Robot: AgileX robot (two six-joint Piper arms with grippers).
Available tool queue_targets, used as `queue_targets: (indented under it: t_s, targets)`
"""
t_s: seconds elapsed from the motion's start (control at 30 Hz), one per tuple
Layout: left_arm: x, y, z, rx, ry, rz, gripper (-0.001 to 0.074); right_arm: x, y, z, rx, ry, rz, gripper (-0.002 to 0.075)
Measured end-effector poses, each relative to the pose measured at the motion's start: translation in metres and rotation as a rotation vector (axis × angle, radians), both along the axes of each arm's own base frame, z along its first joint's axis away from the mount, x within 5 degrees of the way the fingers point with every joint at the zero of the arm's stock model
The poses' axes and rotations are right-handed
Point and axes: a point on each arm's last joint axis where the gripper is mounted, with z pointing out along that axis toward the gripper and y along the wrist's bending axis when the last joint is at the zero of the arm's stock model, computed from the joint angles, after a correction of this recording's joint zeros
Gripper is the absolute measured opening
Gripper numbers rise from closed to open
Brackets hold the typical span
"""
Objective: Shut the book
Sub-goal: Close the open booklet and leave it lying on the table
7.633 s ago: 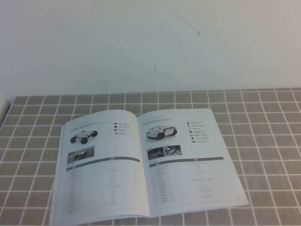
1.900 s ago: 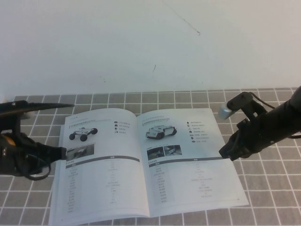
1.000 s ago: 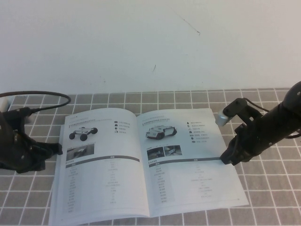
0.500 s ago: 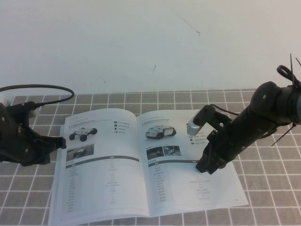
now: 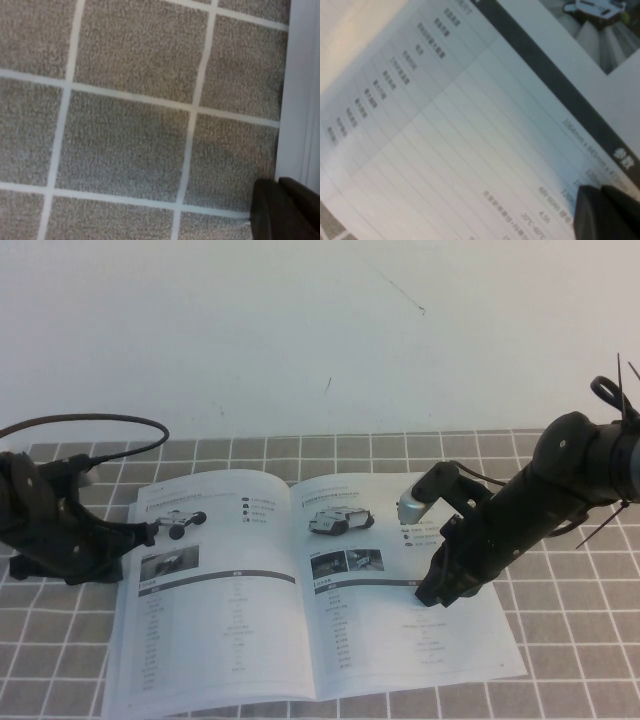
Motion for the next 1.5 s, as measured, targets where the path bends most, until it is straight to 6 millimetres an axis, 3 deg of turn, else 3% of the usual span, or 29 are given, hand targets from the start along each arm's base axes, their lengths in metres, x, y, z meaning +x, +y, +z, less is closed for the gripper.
queue_targets:
  t_s: [0.23, 0.43, 0.63, 0.9, 1.03, 1.13, 1.27, 1.33, 1.43, 1.5]
  targets:
    - [0.001, -0.009, 0.000, -0.036, -0.006, -0.047, -0.0004, 0.000, 0.000, 0.000, 0.005, 0.004, -0.005, -0.0003]
    - [0.001, -0.044, -0.002, -0.164, -0.019, -0.116, -0.0004, 0.001, 0.000, 0.000, 0.017, 0.012, -0.019, -0.0003]
    - [-0.002, -0.077, 0.002, -0.416, -0.025, -0.179, -0.0004, 0.001, -0.001, 0.000, 0.023, 0.016, -0.026, -0.0003]
    - [-0.003, -0.106, 0.035, -0.838, -0.205, -0.366, -0.0004, 0.001, -0.001, 0.000, 0.026, 0.018, -0.033, -0.0003]
    - [-0.009, -0.113, 0.045, -0.936, -0.233, -0.455, 0.0004, 0.003, 0.000, 0.000, 0.035, 0.006, -0.054, -0.0003]
    - [-0.009, -0.116, 0.055, -0.989, -0.248, -0.507, 0.0071, 0.003, 0.001, 0.002, 0.026, 0.002, -0.068, -0.0003]
    - [-0.006, -0.118, 0.066, -1.029, -0.269, -0.556, 0.0279, 0.002, -0.004, 0.011, -0.066, -0.051, -0.073, -0.0003]
    - [-0.004, -0.118, 0.071, -1.035, -0.280, -0.565, 0.0329, 0.001, -0.011, 0.020, -0.141, -0.091, -0.049, -0.0003]
    - [-0.003, -0.119, 0.084, -1.032, -0.316, -0.583, 0.0274, -0.001, -0.022, 0.043, -0.240, -0.150, -0.048, -0.0003]
    - [-0.005, -0.118, 0.098, -1.021, -0.361, -0.612, 0.0150, -0.005, -0.031, 0.063, -0.302, -0.188, -0.060, -0.0003]
